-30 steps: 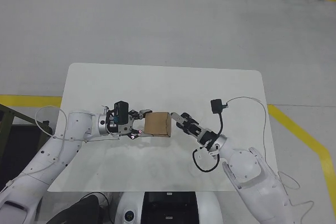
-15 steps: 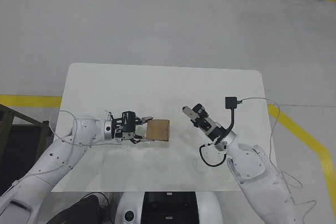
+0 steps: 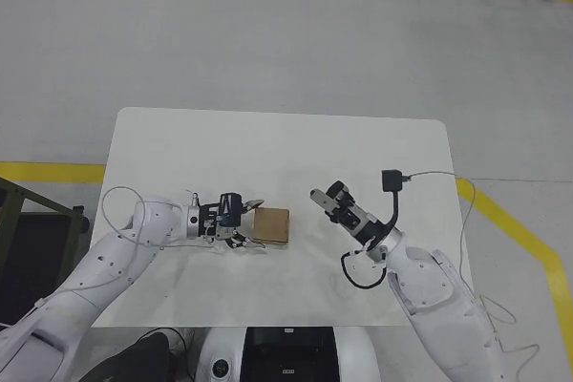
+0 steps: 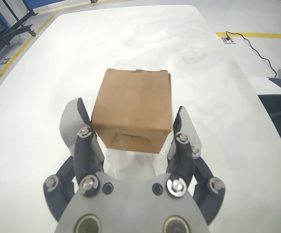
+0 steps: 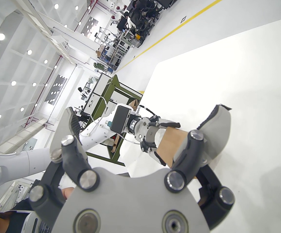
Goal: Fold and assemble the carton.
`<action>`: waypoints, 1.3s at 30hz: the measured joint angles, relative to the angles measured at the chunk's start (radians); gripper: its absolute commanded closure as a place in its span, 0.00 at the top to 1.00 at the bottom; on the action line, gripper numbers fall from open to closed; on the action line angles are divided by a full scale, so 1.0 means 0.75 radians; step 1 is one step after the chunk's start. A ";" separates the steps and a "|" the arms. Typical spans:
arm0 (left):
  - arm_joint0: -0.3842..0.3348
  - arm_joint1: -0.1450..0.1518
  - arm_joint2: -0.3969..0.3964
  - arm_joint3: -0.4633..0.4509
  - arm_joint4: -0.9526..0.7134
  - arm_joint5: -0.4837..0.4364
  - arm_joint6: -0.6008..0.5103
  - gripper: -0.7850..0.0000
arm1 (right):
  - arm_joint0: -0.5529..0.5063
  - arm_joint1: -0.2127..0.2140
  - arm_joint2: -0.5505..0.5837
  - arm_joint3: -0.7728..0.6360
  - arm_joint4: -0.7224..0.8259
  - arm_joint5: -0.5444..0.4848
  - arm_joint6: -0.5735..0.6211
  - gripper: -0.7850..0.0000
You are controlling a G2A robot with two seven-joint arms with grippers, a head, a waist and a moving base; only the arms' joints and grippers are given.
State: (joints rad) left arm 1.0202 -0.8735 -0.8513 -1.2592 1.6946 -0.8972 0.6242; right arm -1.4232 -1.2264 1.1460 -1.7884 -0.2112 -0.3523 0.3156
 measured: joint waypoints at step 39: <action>0.206 0.129 -0.655 -0.036 -0.536 -0.086 -0.306 1.00 | 0.108 0.080 0.335 0.141 -0.808 -0.428 -0.022 1.00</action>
State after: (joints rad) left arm 1.1750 -0.7764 -1.3426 -1.2859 1.2928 -0.9617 0.3944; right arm -1.3419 -1.1661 1.3975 -1.6826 -0.8169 -0.6734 0.2991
